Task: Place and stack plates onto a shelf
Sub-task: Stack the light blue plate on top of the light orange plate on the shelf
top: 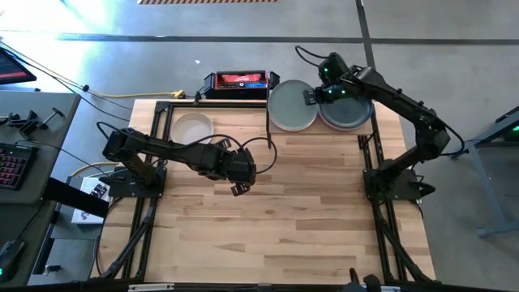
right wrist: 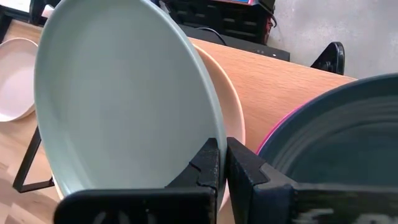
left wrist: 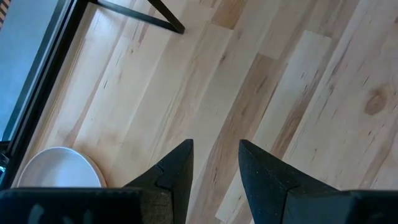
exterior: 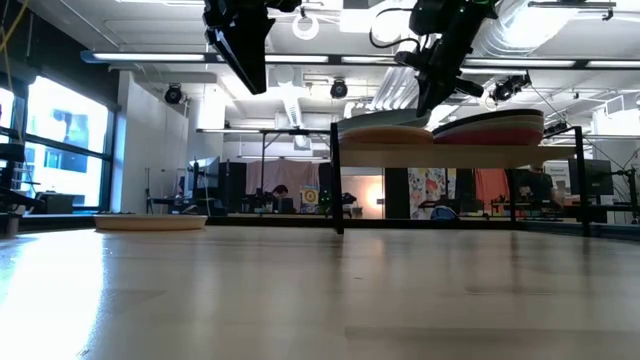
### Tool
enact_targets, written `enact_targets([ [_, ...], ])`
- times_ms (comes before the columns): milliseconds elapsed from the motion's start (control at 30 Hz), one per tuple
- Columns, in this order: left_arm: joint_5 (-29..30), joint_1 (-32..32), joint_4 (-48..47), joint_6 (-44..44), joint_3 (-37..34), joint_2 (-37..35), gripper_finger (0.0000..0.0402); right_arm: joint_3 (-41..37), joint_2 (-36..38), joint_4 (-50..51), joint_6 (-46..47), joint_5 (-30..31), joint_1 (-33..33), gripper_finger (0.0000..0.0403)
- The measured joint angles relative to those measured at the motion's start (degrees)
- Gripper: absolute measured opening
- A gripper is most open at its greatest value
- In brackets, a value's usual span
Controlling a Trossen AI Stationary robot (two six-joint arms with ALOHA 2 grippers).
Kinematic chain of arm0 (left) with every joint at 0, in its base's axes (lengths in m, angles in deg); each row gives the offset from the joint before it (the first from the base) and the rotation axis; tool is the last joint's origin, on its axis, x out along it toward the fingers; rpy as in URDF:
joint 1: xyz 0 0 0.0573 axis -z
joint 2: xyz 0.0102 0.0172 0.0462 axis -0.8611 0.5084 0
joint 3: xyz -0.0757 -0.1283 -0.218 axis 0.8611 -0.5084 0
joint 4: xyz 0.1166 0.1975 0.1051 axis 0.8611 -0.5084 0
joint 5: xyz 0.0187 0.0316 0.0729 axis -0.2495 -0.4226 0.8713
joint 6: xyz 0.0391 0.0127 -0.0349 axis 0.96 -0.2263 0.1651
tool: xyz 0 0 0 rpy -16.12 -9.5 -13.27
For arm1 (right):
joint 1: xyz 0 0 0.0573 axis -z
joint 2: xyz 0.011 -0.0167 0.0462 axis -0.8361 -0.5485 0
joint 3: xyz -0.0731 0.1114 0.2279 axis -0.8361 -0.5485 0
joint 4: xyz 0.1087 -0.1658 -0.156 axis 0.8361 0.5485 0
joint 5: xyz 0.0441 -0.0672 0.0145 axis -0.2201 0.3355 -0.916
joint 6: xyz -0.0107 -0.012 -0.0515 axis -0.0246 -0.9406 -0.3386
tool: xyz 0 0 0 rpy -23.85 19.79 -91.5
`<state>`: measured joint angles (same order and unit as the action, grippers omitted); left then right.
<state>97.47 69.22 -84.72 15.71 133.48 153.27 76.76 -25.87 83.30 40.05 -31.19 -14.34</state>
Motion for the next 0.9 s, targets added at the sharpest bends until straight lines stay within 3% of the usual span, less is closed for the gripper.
enact_targets([
  [267,0.0,0.0,0.0,0.0,0.0,0.0,0.0115,0.0,0.0,0.0,-1.2,0.0,0.0,0.0016],
  [633,0.0,0.0,0.0,0.0,0.0,0.0,0.0115,0.0,0.0,0.0,-1.5,-0.1,0.0,0.01],
  [900,0.0,0.0,0.0,-0.1,0.0,0.0,0.0115,0.0,0.0,0.0,-4.0,-9.9,-0.1,0.0114],
])
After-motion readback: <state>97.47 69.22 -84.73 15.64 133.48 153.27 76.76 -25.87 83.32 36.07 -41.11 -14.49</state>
